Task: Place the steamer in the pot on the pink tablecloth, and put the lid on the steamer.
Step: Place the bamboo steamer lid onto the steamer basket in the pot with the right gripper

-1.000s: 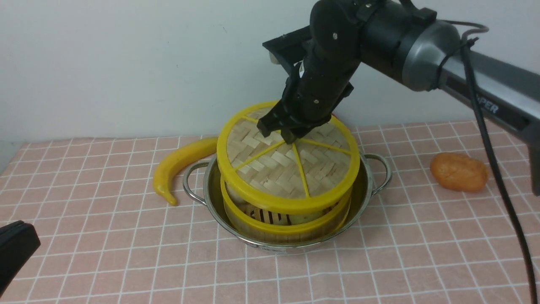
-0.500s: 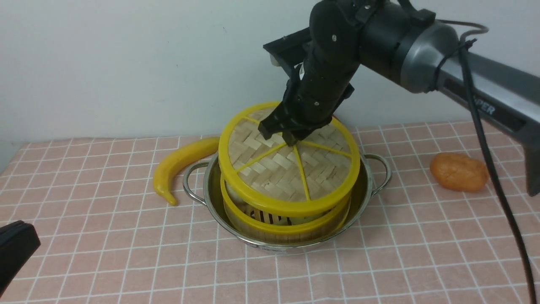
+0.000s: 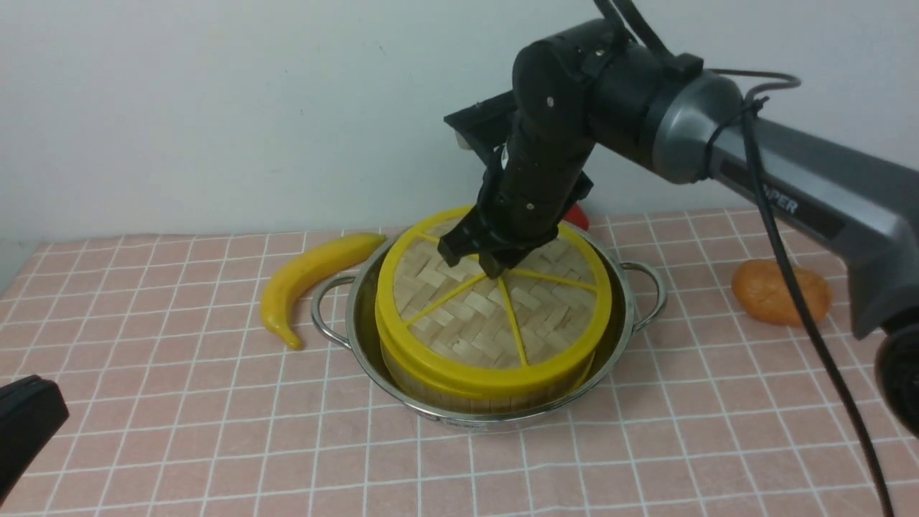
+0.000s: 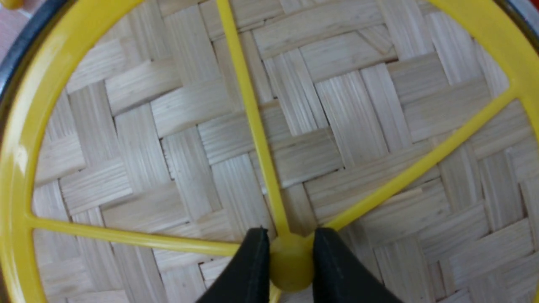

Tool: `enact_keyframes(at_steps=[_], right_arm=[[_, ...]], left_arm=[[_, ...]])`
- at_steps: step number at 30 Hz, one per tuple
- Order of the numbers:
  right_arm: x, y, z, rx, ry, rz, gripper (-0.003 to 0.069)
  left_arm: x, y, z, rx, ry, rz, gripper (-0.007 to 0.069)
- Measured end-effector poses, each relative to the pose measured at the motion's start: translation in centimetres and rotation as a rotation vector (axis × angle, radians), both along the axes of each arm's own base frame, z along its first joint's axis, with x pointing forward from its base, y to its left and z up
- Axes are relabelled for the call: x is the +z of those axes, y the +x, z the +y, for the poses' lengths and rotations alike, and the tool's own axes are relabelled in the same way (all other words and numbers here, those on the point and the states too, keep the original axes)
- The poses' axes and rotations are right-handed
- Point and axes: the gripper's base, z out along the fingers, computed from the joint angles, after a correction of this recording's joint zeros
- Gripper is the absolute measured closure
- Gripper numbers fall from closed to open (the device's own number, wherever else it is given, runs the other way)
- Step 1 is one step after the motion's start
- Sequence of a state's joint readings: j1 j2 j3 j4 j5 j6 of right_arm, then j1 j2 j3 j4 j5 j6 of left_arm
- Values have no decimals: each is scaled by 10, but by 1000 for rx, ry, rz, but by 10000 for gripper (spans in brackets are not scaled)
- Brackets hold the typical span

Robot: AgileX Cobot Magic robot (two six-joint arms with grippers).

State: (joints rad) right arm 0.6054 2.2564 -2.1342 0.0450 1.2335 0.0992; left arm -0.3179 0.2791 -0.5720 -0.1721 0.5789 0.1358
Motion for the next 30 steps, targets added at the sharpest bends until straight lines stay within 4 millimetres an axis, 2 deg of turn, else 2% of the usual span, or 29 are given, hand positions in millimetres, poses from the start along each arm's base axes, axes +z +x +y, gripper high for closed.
enact_keyframes(at_steps=[30], right_arm=[[3,0,-1,0,13,-1,513]], left_arm=[[0,0,0,0,0,0,633]])
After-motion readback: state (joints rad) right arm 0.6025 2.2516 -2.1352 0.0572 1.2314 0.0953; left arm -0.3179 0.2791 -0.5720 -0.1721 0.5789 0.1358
